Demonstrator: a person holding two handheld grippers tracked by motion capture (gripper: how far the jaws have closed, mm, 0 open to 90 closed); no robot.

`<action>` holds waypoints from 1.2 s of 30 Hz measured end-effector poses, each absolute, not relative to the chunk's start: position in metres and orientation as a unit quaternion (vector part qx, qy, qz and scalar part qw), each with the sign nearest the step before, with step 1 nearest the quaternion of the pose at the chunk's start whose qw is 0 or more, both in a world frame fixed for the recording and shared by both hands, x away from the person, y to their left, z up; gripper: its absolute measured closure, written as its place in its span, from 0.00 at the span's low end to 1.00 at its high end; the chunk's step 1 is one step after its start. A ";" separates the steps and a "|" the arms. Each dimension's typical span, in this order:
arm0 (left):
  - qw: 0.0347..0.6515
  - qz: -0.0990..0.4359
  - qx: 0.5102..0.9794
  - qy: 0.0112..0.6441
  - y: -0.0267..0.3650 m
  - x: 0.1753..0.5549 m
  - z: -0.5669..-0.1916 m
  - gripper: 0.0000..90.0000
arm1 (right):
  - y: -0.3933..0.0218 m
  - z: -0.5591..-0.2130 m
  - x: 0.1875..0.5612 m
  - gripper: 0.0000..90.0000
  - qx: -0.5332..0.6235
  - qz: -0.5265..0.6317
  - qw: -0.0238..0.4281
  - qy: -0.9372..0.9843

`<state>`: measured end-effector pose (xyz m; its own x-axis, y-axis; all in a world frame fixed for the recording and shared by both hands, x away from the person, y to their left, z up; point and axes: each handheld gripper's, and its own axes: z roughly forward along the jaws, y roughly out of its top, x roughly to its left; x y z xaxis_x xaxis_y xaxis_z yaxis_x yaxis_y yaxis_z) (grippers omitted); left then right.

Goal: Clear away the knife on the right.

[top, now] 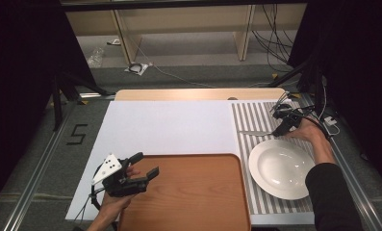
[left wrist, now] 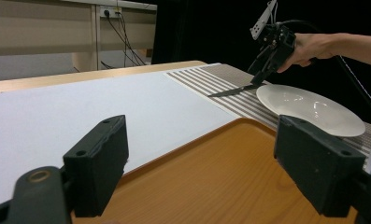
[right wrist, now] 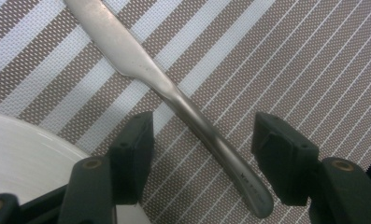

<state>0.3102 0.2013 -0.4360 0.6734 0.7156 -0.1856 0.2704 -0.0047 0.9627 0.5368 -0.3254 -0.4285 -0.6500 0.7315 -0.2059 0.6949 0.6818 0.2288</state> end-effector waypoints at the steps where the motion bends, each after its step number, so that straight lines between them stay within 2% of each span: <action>1: 0.606 0.184 0.685 0.360 0.202 0.310 -0.436 0.20 | -0.326 -0.429 0.538 0.46 0.393 0.063 0.140 0.907; 14: 0.606 0.184 0.685 0.361 0.202 0.310 -0.436 0.20 | -0.325 -0.442 0.545 0.49 0.395 0.048 0.121 0.909; 36: 0.606 0.183 0.685 0.361 0.202 0.311 -0.436 0.20 | -0.327 -0.450 0.550 0.57 0.392 0.043 0.115 0.912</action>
